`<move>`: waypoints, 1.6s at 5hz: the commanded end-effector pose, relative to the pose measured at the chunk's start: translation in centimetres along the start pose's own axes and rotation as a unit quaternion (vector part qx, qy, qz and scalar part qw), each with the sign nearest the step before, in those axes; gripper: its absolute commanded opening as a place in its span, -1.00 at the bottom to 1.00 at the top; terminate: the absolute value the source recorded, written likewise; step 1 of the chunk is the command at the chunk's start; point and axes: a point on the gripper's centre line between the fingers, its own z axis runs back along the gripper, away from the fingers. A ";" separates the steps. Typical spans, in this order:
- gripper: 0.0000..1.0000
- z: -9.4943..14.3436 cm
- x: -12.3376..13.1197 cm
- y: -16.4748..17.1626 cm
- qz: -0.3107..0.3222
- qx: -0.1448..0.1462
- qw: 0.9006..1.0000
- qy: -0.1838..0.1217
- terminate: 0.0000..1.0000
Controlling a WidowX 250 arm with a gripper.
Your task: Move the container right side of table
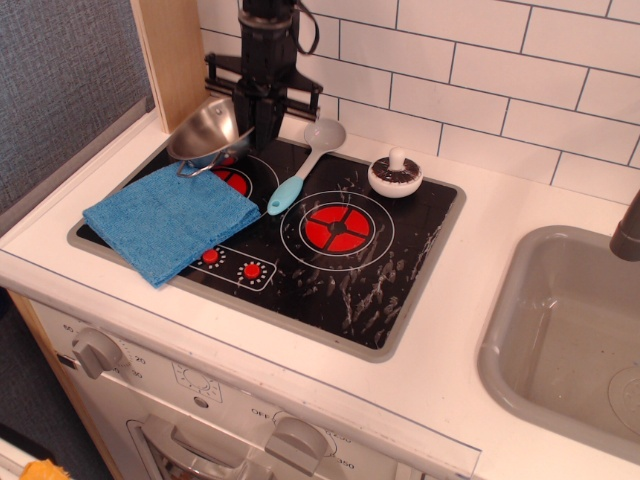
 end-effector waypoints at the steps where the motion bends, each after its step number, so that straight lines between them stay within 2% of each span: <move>1: -1.00 10.5 -3.5 -5.9 -0.071 0.021 0.988 -0.138 -1.00; 2: -1.00 10.1 -7.8 -10.2 -0.107 -0.001 0.985 -0.132 -1.00; 3: -1.00 7.8 -10.5 -13.1 -0.132 0.002 0.985 -0.115 -1.00; 5: -1.00 3.5 -11.7 -14.7 -0.161 0.025 0.985 -0.057 -1.00; 7: -1.00 1.1 -11.8 -15.4 -0.173 0.031 0.984 -0.025 -1.00; 8: 1.00 1.5 -11.9 -15.4 -0.170 0.028 0.985 -0.027 -1.00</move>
